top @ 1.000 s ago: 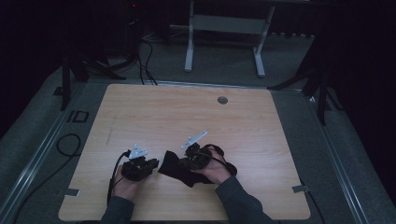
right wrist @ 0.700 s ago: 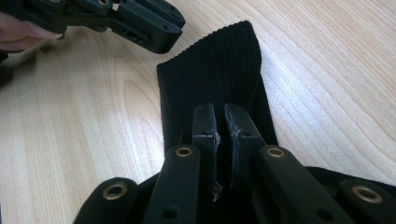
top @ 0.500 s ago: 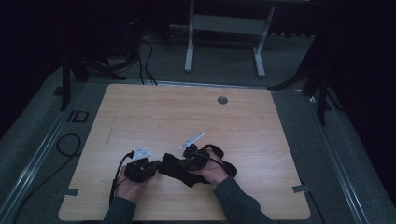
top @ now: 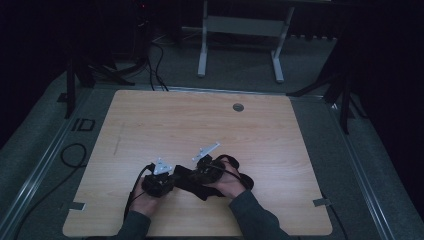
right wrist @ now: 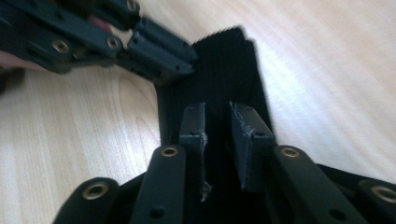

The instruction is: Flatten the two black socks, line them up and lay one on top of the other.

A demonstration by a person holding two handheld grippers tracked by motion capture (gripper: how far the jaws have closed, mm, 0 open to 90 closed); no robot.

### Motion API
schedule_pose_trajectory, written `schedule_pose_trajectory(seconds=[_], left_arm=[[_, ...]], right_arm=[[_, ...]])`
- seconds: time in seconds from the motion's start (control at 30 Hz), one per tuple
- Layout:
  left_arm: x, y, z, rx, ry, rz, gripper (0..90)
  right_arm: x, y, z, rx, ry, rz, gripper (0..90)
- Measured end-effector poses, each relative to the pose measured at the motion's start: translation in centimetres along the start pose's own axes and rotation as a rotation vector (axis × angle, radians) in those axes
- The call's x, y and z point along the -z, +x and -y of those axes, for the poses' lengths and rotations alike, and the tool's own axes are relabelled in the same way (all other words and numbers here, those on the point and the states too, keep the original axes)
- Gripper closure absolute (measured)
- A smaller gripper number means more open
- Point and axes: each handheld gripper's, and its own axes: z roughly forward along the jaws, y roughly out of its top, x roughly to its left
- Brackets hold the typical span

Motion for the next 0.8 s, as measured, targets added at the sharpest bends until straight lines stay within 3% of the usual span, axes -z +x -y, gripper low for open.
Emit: schedule_pose_trajectory(seconds=[0.17,0.23,0.33,0.47,0.57,0.7,0.8], left_arm=[[0.0,0.0,0.0,0.002,0.002,0.002,83.7],[0.0,0.0,0.0,0.003,0.003,0.004,83.6],[0.0,-0.1,0.0,0.001,0.004,0.003,83.6],[-0.1,-0.1,0.0,-0.001,0.007,0.001,83.4],[-0.1,-0.2,0.0,-0.001,0.006,0.001,83.3],[-0.1,-0.1,0.0,-0.001,0.005,0.002,83.2],[-0.1,-0.1,0.0,-0.001,0.005,0.004,83.1]], right_arm=[[3.3,-2.2,0.6,-0.047,-0.045,0.108,68.0],[4.3,-3.0,1.1,-0.068,-0.041,0.184,66.8],[5.6,-4.4,2.1,-0.113,-0.041,0.259,66.3],[6.6,-6.3,3.6,-0.184,-0.029,0.348,64.5],[6.3,-7.3,4.5,-0.195,0.004,0.423,63.3],[5.3,-8.3,5.5,-0.226,0.022,0.423,62.0],[4.9,-9.0,5.9,-0.263,0.005,0.384,59.6]])
